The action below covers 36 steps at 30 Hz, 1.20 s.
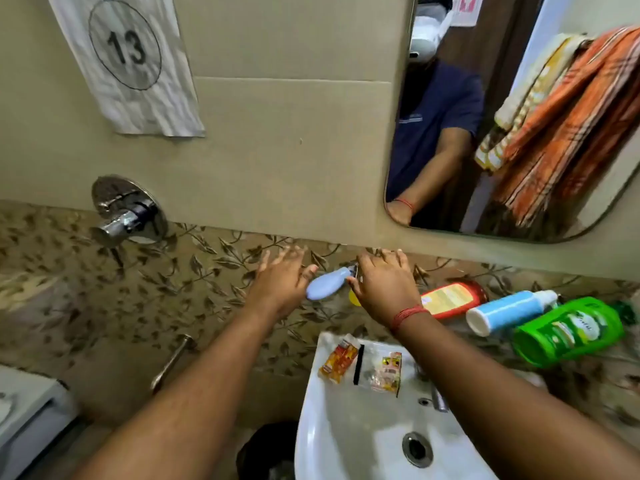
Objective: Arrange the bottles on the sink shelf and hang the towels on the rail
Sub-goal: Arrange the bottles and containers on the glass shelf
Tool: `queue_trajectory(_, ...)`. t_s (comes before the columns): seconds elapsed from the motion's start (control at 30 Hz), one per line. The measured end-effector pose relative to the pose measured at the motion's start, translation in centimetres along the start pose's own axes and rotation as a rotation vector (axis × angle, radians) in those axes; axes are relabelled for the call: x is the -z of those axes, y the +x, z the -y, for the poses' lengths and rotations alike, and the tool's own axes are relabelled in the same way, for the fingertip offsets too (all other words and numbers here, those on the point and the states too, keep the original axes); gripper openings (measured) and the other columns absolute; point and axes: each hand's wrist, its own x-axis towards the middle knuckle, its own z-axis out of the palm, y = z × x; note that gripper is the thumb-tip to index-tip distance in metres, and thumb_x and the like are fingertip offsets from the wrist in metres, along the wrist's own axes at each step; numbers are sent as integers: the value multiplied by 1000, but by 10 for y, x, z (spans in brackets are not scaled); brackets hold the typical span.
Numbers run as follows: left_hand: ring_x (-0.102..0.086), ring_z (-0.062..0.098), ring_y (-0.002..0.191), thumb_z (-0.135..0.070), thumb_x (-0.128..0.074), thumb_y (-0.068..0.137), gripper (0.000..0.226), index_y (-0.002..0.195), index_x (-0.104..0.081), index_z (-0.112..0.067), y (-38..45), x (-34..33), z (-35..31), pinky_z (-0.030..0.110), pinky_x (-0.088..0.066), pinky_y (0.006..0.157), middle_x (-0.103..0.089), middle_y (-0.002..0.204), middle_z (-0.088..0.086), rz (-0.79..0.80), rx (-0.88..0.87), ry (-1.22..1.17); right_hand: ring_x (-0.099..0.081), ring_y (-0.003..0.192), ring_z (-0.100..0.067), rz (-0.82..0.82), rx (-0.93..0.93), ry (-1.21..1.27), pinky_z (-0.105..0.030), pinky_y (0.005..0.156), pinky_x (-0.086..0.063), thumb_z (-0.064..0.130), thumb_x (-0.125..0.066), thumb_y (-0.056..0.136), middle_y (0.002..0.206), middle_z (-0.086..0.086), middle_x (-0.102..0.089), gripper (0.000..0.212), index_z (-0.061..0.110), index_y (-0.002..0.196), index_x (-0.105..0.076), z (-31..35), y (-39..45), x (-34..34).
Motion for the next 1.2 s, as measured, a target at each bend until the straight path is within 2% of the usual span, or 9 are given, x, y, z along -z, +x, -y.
queue_trajectory(0.1,-38,18,144,-46,-37,105,52,145,-50,-16,1,-10,7,41,-12,124,-53,149,5,-5,-84,-70,-52,122,-30,-24,-57,26,-50,115,-28,50,-46,97,120,-7,-68,38,21,120,-58,7,10,-7)
queue_trajectory(0.3,-46,19,134,-44,-53,97,50,141,-50,-19,-4,-27,14,51,-16,123,-58,139,0,54,-169,-187,-50,125,-29,-30,21,53,-49,115,-30,23,-59,92,128,-6,-63,40,24,132,-55,14,17,-21)
queue_trajectory(0.5,-48,16,131,-41,-64,91,52,139,-52,-24,-7,-36,21,51,-20,123,-59,137,-5,42,-268,-273,-46,131,-29,96,230,-12,-50,116,-29,27,-63,91,139,-6,-55,49,25,139,-52,25,25,-28)
queue_trajectory(0.63,-54,18,125,-37,-62,95,43,135,-57,-21,-8,-40,17,46,-26,121,-64,130,-1,-46,-240,-355,-54,121,-27,58,273,-41,-48,110,-36,29,-64,90,128,-3,-62,42,26,131,-56,34,31,-27)
queue_trajectory(0.73,-57,18,116,-39,-63,95,37,127,-60,-22,-4,-31,12,41,-43,106,-66,121,-1,-126,-153,-548,-59,104,-24,-32,220,103,-37,89,-47,28,-62,93,111,-2,-66,31,23,124,-60,41,31,-25)
queue_trajectory(0.83,-61,6,109,-33,-67,94,33,124,-58,-23,4,-16,5,25,-51,90,-66,115,-8,-130,-31,-866,-54,92,-19,-111,-1,441,-29,76,-44,25,-69,91,106,0,-53,28,15,117,-66,47,34,-16)
queue_trajectory(1.0,-64,5,103,-18,-60,99,15,114,-63,-22,17,-3,0,29,-54,89,-68,105,-11,-6,19,-1001,-65,105,-22,13,-279,946,-43,95,-54,13,-79,82,113,-5,-70,44,14,123,-65,45,41,-4)
queue_trajectory(1.07,-63,5,103,-14,-61,99,19,113,-62,-27,15,-2,0,24,-51,86,-66,103,-17,65,29,-983,-66,106,-20,49,-294,995,-41,97,-55,12,-79,82,114,-5,-71,46,13,125,-63,45,40,-3)
queue_trajectory(1.2,-62,8,108,-13,-65,96,28,120,-61,-28,12,-6,2,31,-52,94,-66,107,-15,138,63,-928,-63,108,-17,70,-277,924,-33,95,-53,12,-76,84,117,-4,-69,45,13,126,-60,48,36,-3)
